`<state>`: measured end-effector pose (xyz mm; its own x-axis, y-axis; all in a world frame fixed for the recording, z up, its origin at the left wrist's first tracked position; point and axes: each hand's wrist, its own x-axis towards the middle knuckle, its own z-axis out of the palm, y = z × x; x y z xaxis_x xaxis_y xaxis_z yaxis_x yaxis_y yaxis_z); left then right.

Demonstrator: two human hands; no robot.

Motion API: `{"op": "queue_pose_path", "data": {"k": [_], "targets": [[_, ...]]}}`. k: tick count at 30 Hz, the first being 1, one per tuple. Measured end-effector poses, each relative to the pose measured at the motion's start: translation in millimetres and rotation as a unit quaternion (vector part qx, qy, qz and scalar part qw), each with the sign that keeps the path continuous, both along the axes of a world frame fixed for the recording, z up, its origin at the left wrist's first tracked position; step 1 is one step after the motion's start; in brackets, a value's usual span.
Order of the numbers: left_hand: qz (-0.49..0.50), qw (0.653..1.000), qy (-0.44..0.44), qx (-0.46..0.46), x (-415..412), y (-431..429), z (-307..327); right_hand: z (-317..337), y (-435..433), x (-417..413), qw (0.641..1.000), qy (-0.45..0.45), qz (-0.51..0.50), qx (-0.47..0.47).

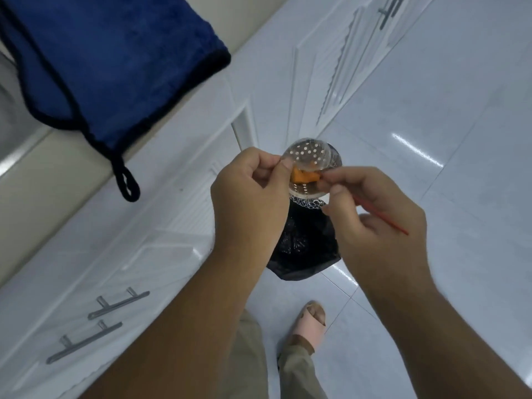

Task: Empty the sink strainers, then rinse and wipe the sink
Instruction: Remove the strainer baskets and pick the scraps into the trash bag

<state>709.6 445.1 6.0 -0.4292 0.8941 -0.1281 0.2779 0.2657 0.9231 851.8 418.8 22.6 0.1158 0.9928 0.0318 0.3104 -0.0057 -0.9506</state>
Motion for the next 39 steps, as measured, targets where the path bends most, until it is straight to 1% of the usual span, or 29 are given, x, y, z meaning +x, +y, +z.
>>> {"op": "queue_pose_path", "data": {"k": [4, 9, 18, 23, 25, 28, 32, 37, 39], "targets": [[-0.034, 0.999, 0.014, 0.004, 4, -5, -9, -9, 14, 4, 1.0, 0.004, -0.02, -0.003], [-0.027, 0.999, 0.018, 0.007, 5, -5, -17, -13, 7, 12, 0.999, -0.022, -0.032, -0.003], [-0.019, 1.0, 0.015, 0.015, 9, -5, -23, -20, -7, 10, 0.999, -0.001, -0.03, 0.039], [-0.043, 0.998, 0.032, 0.034, 9, -10, -25, -29, -2, 5, 0.998, -0.052, -0.002, -0.017], [-0.049, 0.997, 0.038, 0.045, 8, -11, -28, -30, -1, 6, 0.998, -0.056, 0.008, -0.029], [-0.056, 0.996, 0.047, 0.06, 6, -13, -33, -26, -5, 8, 0.999, -0.035, 0.007, -0.018], [-0.056, 0.993, 0.054, 0.083, 3, -14, -38, -22, -11, 10, 1.0, -0.02, -0.003, 0.02], [-0.069, 0.989, 0.073, 0.108, 3, -16, -38, -30, -14, 5, 0.997, -0.069, 0.026, -0.021], [-0.067, 0.988, 0.083, 0.116, 2, -16, -38, -30, -15, 6, 0.998, -0.062, 0.019, -0.019]]}}
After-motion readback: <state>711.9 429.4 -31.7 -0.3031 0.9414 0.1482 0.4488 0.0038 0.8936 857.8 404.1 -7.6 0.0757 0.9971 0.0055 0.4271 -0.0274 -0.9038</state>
